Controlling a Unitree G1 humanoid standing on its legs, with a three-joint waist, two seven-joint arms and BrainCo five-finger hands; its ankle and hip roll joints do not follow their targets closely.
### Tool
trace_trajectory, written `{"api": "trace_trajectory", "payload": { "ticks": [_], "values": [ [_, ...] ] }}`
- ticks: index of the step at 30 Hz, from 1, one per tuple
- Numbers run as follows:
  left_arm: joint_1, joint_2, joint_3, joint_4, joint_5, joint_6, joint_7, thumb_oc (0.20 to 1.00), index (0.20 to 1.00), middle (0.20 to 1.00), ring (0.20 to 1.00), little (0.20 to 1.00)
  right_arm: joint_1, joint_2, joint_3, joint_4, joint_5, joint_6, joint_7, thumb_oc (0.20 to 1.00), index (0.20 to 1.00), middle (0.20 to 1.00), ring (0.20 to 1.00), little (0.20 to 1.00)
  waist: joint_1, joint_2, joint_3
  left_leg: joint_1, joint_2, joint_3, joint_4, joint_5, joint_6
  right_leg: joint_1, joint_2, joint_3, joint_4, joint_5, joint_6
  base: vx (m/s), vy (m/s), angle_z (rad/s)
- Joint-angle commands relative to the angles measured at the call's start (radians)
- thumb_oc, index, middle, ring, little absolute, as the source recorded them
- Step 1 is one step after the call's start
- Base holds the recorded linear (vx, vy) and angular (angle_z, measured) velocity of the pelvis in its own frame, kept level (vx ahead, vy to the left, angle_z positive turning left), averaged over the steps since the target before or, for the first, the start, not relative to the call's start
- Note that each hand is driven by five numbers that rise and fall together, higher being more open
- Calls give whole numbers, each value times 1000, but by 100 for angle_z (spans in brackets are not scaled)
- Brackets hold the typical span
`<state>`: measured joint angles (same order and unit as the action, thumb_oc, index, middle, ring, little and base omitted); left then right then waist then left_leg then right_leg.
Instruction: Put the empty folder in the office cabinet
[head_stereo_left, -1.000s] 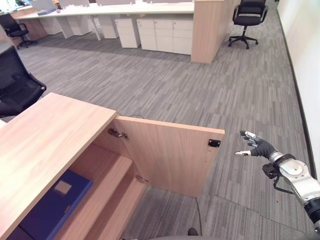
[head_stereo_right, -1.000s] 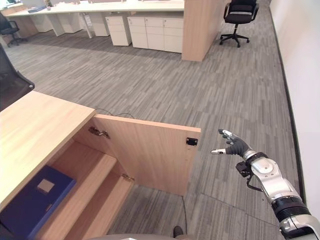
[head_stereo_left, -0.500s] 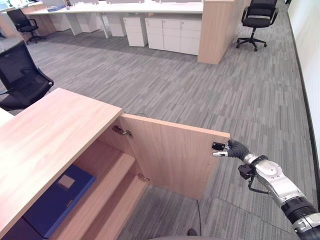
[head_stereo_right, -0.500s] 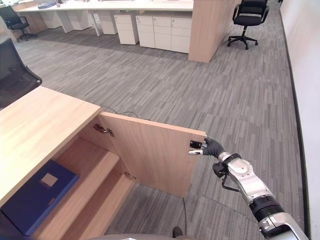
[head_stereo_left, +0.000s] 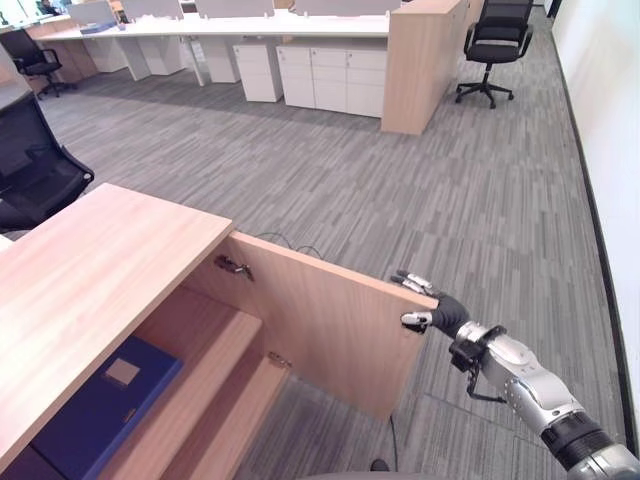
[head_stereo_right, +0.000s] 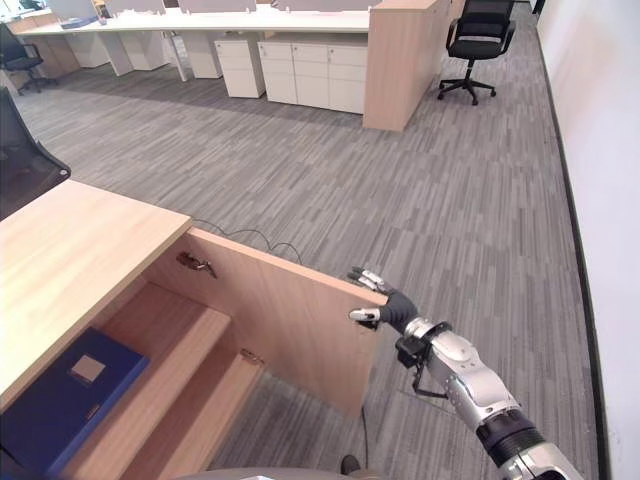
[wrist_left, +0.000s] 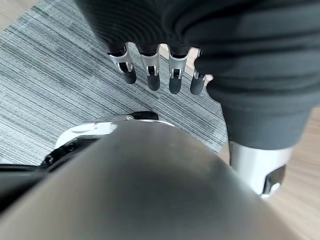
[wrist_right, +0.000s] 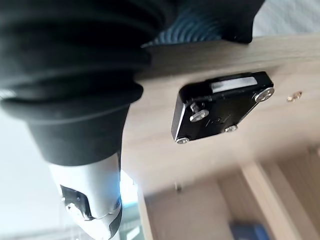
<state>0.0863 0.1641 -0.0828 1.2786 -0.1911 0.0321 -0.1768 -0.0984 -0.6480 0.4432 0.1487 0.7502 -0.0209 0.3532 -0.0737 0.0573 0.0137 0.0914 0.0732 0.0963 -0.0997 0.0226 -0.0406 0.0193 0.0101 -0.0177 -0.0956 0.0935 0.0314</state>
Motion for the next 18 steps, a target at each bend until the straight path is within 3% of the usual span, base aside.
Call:
{"api": "trace_trajectory", "payload": {
  "ticks": [1,4,8,11,18],
  "values": [
    [-51,-3,-65,23,-44,-12,-7,1000,1000,1000,1000,1000,-119,267,211,-147,236,24,113,1000,1000,1000,1000,1000,87,-56,-24,-30,-23,-24,12,-19,-3,34,-23,-4,8,-137,43,0,0,0],
    [-28,-6,-100,-42,-66,-7,-1,1000,1000,1000,1000,1000,-105,301,272,-153,330,60,113,1000,1000,1000,1000,1000,103,-61,-13,-30,-18,-34,12,-16,-6,37,-18,-10,8,-142,38,-9,-24,-8],
    [-5,-3,-131,-109,-97,-1,2,1000,1000,1000,1000,1000,-112,302,301,-144,341,40,92,1000,1000,1000,1000,1000,115,-67,-2,-32,-9,-44,12,-11,-10,38,-11,-19,8,-149,34,-20,-64,2],
    [30,8,-173,-197,-138,10,-7,1000,1000,1000,1000,1000,-116,317,333,-129,355,63,85,1000,1000,1000,1000,1000,134,-76,15,-41,2,-60,15,-1,-15,38,-2,-29,8,-155,29,-24,-71,20],
    [120,90,-287,-478,-233,32,-29,1000,1000,1000,1000,1000,-125,315,399,-133,368,89,86,1000,1000,1000,1000,1000,186,-98,74,-100,41,-128,41,37,-38,21,32,-76,8,-162,14,-79,-152,24]
  ]
}}
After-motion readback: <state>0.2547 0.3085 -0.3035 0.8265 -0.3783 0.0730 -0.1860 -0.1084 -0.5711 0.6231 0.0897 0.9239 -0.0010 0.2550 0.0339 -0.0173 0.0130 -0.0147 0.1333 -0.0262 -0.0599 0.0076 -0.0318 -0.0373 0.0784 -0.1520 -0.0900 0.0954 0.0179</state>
